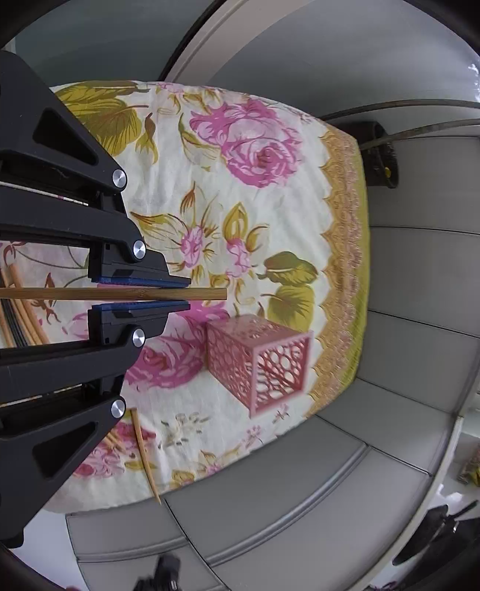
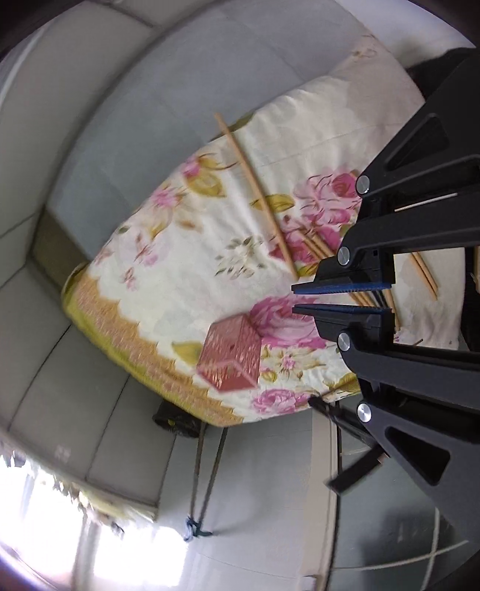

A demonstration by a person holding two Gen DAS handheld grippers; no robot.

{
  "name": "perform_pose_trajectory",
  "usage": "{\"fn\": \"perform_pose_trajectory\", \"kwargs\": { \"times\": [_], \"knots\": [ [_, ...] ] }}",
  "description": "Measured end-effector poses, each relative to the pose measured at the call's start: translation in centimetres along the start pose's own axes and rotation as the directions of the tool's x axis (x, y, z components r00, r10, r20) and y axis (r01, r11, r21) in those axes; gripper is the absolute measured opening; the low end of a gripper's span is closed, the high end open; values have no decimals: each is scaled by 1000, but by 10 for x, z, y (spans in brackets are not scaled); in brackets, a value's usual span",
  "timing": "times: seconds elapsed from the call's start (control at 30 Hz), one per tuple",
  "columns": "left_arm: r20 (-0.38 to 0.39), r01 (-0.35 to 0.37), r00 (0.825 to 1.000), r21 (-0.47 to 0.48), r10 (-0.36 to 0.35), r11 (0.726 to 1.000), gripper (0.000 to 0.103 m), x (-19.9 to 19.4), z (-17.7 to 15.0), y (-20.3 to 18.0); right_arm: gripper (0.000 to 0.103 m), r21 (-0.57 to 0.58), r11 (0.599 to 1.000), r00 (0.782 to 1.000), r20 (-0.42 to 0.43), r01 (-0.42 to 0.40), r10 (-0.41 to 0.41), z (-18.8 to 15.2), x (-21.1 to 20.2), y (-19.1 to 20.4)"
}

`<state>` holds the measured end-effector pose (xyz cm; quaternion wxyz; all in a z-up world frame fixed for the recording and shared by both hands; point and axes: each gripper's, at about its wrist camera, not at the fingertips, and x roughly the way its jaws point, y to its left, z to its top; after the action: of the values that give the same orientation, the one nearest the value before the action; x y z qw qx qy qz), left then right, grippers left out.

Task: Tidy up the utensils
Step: 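Carry both held chopsticks upright toward the pink pen holder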

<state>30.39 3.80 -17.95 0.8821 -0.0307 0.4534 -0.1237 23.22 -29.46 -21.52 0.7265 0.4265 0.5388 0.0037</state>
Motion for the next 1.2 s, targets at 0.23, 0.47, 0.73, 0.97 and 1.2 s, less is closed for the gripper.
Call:
{"fn": "perform_pose_trajectory", "kwargs": {
  "times": [0.23,0.47,0.73,0.97,1.2],
  "knots": [
    [181,69,980,67,-81,995,6,-72,15,-27,9,273,947,981,-137,168,-135,32,66,-85],
    [244,124,959,97,-144,988,6,-102,17,-35,37,421,886,980,-128,193,-153,48,80,-104],
    [274,160,944,112,-186,981,6,-117,15,-35,39,497,809,949,-180,314,-257,76,95,-107],
    [312,174,930,100,-197,980,6,-135,15,-25,15,89,734,739,-131,673,-661,88,133,-28],
    [331,182,924,57,-191,982,6,-141,15,-7,11,-121,806,813,5,579,-582,69,150,16]
  ]
}}
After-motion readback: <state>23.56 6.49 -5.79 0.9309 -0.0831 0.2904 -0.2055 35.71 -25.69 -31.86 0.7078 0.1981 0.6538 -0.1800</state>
